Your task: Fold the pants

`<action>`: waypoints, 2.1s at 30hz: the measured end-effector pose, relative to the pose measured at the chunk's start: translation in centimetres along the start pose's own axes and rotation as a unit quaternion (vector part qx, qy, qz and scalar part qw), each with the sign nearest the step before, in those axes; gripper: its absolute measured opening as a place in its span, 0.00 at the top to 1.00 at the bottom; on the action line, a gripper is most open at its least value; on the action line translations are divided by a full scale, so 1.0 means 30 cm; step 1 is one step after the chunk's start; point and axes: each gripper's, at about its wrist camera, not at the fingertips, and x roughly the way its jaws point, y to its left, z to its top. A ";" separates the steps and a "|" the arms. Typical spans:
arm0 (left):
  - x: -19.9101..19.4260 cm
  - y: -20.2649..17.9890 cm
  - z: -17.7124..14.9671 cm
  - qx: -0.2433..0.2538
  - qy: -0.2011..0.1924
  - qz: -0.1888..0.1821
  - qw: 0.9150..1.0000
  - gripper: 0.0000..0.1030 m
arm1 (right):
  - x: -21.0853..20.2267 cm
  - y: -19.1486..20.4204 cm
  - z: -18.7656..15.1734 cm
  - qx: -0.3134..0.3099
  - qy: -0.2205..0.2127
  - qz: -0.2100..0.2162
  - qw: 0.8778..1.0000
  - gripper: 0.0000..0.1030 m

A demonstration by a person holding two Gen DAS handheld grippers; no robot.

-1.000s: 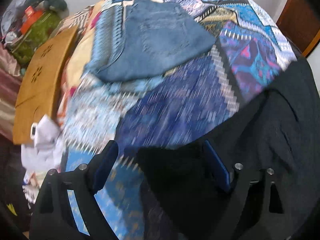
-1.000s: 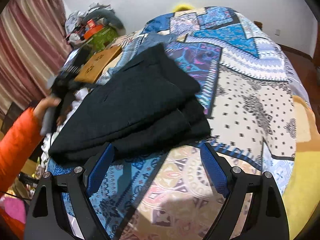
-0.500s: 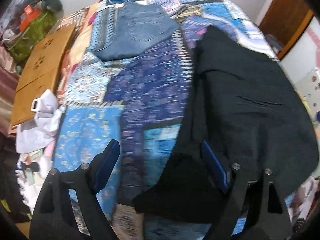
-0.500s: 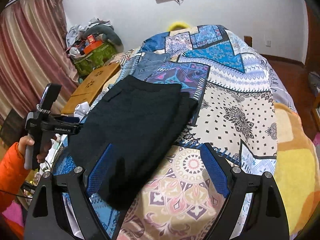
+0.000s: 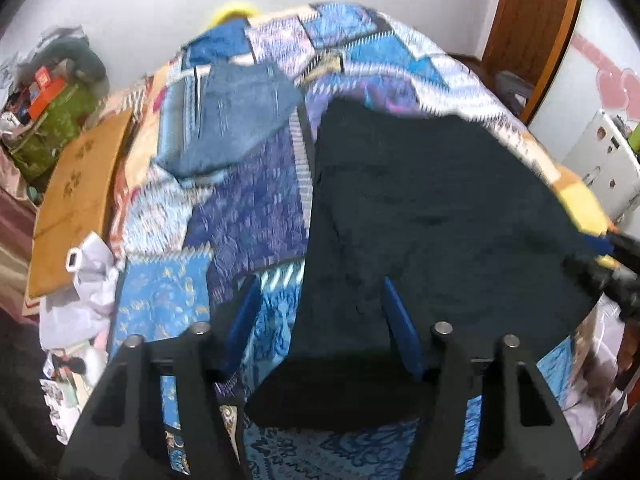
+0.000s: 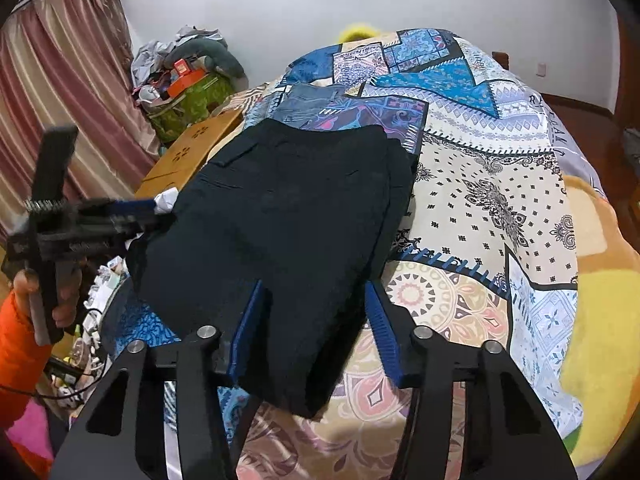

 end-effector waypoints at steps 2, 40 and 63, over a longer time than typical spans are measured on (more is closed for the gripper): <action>-0.007 0.018 -0.023 -0.013 -0.011 -0.008 1.000 0.40 | 0.002 0.004 -0.004 -0.005 0.000 -0.005 1.000 0.59; 0.292 -0.029 0.377 0.037 -0.003 -0.030 0.999 0.29 | 0.288 -0.164 0.329 -0.037 0.034 -0.024 0.998 0.82; 0.032 0.042 0.275 -0.022 -0.027 -0.065 0.997 0.07 | 0.013 -0.062 0.299 -0.011 -0.028 -0.029 0.999 0.19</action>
